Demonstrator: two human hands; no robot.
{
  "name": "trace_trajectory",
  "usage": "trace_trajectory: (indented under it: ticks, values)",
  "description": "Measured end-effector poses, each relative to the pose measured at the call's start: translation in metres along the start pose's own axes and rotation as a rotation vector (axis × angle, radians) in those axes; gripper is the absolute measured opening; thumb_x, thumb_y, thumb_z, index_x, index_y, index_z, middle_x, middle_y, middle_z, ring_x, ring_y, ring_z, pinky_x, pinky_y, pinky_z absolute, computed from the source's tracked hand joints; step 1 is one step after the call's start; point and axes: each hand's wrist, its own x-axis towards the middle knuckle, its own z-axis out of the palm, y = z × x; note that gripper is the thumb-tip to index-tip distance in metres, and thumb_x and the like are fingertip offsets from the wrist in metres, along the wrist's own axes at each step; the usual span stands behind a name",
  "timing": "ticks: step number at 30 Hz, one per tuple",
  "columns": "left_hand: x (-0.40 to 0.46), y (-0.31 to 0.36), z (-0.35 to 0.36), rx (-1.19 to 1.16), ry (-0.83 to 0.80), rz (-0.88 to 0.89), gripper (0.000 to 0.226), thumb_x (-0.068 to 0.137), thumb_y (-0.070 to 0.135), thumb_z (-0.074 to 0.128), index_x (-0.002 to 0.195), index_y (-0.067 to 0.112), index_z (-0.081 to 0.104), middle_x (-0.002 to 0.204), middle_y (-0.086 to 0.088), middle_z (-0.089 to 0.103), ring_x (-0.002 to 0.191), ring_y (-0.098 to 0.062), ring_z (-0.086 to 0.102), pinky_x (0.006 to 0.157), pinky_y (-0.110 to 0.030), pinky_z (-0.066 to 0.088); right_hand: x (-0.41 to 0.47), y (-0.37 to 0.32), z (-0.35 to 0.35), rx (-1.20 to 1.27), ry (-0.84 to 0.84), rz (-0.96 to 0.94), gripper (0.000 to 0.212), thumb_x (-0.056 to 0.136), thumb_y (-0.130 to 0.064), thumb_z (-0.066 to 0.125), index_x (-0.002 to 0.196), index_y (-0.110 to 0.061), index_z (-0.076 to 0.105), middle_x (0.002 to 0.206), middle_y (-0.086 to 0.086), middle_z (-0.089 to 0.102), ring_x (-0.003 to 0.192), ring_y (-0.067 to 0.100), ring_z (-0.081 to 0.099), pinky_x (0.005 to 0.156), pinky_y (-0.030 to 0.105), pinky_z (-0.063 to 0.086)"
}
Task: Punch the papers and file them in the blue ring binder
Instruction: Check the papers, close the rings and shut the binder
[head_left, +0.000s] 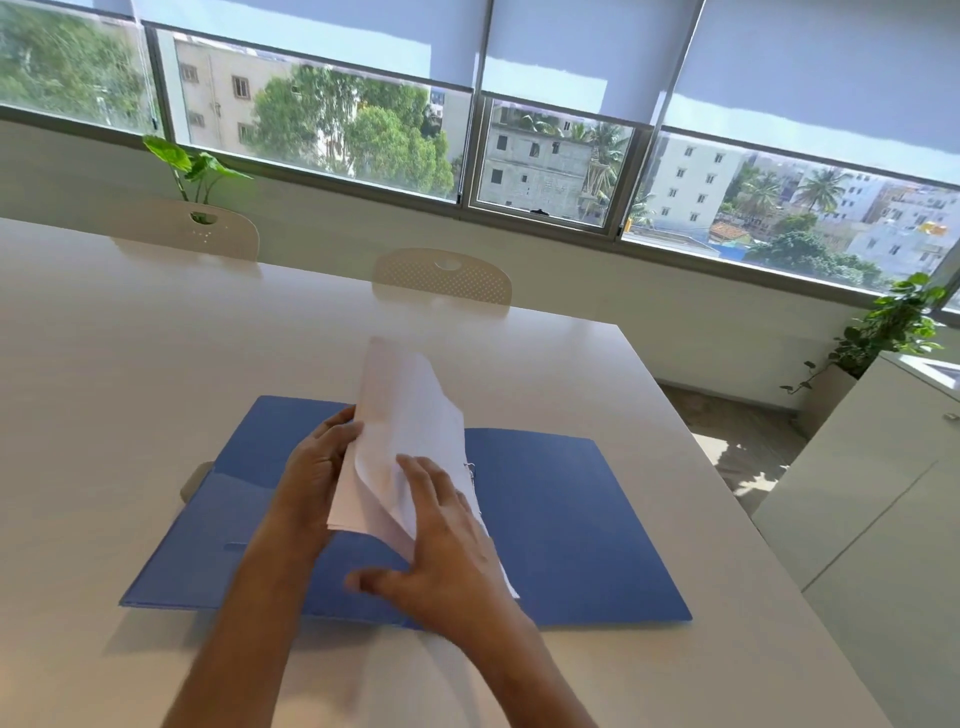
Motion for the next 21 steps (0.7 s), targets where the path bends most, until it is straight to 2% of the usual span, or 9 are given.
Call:
trace_trajectory:
  ticks: [3, 4, 6, 9, 13, 16, 17, 19, 21]
  values:
    - [-0.004, -0.005, 0.02, -0.123, -0.046, -0.022, 0.031, 0.095, 0.024, 0.05, 0.12, 0.009, 0.059, 0.098, -0.015, 0.069, 0.084, -0.029, 0.068, 0.072, -0.04, 0.057, -0.001, 0.007, -0.006, -0.103, 0.306, -0.043, 0.056, 0.083, -0.023, 0.064, 0.136, -0.026, 0.046, 0.13, -0.005, 0.058, 0.1, 0.02, 0.063, 0.073, 0.032, 0.052]
    - [-0.006, -0.008, 0.026, -0.157, -0.054, -0.029, 0.027, 0.095, 0.025, 0.05, 0.116, 0.01, 0.06, 0.1, -0.015, 0.072, 0.085, -0.029, 0.07, 0.073, -0.04, 0.059, -0.001, 0.009, -0.009, -0.128, 0.422, -0.051, 0.041, 0.082, -0.014, 0.063, 0.122, -0.019, 0.059, 0.111, -0.001, 0.068, 0.08, 0.02, 0.067, 0.059, 0.022, 0.049]
    - [-0.008, -0.016, 0.035, -0.141, -0.049, -0.024, 0.024, 0.096, 0.026, 0.051, 0.111, 0.01, 0.06, 0.107, -0.014, 0.072, 0.093, -0.031, 0.07, 0.078, -0.042, 0.06, 0.0, 0.015, -0.02, -0.132, 0.646, 0.002, 0.018, 0.079, -0.009, 0.063, 0.096, -0.009, 0.069, 0.076, 0.003, 0.07, 0.05, 0.013, 0.056, 0.045, 0.002, 0.03]
    - [-0.01, -0.03, 0.042, 0.028, 0.035, 0.021, 0.017, 0.095, 0.021, 0.055, 0.105, 0.011, 0.065, 0.107, -0.008, 0.073, 0.099, -0.028, 0.068, 0.084, -0.041, 0.057, 0.002, 0.034, -0.041, -0.028, 0.783, 0.16, 0.016, 0.085, -0.011, 0.06, 0.095, -0.009, 0.071, 0.07, 0.005, 0.069, 0.053, 0.01, 0.048, 0.048, 0.002, 0.029]
    - [-0.008, -0.057, 0.044, 0.31, 0.084, -0.006, 0.014, 0.091, 0.006, 0.059, 0.101, 0.013, 0.066, 0.1, -0.002, 0.07, 0.094, -0.017, 0.063, 0.085, -0.034, 0.051, -0.004, 0.079, -0.055, 0.249, 0.832, 0.457, 0.014, 0.093, -0.016, 0.058, 0.1, -0.011, 0.068, 0.083, 0.008, 0.07, 0.069, 0.028, 0.065, 0.06, 0.04, 0.056]
    - [-0.008, -0.085, 0.047, 0.526, 0.023, -0.014, 0.02, 0.089, -0.004, 0.057, 0.099, 0.011, 0.067, 0.084, 0.008, 0.072, 0.081, -0.006, 0.064, 0.071, -0.015, 0.051, -0.016, 0.108, -0.056, 0.43, 0.906, 0.587, 0.017, 0.094, -0.017, 0.059, 0.11, -0.017, 0.065, 0.092, 0.003, 0.068, 0.068, 0.011, 0.064, 0.053, 0.025, 0.052]
    - [-0.008, -0.094, 0.048, 0.588, -0.005, -0.007, 0.022, 0.089, -0.004, 0.056, 0.106, 0.006, 0.067, 0.089, 0.005, 0.073, 0.083, -0.006, 0.066, 0.074, -0.015, 0.052, -0.02, 0.117, -0.055, 0.482, 0.927, 0.626, 0.019, 0.093, -0.015, 0.061, 0.112, -0.015, 0.065, 0.094, 0.004, 0.068, 0.069, 0.006, 0.062, 0.051, 0.019, 0.048]
    - [-0.009, -0.11, 0.05, 0.737, -0.041, 0.013, 0.029, 0.093, 0.004, 0.055, 0.121, 0.004, 0.061, 0.111, -0.005, 0.069, 0.102, -0.016, 0.065, 0.091, -0.03, 0.053, -0.029, 0.13, -0.053, 0.552, 0.944, 0.677, 0.025, 0.09, -0.009, 0.064, 0.115, -0.011, 0.065, 0.099, 0.005, 0.067, 0.07, 0.004, 0.06, 0.05, 0.013, 0.044]
    - [-0.01, -0.12, 0.05, 0.888, -0.055, 0.052, 0.034, 0.095, 0.014, 0.054, 0.129, 0.009, 0.057, 0.123, -0.004, 0.064, 0.112, -0.016, 0.059, 0.095, -0.028, 0.049, -0.037, 0.14, -0.052, 0.632, 0.944, 0.711, 0.032, 0.086, -0.004, 0.066, 0.118, -0.006, 0.064, 0.105, 0.005, 0.066, 0.075, 0.014, 0.063, 0.056, 0.014, 0.046]
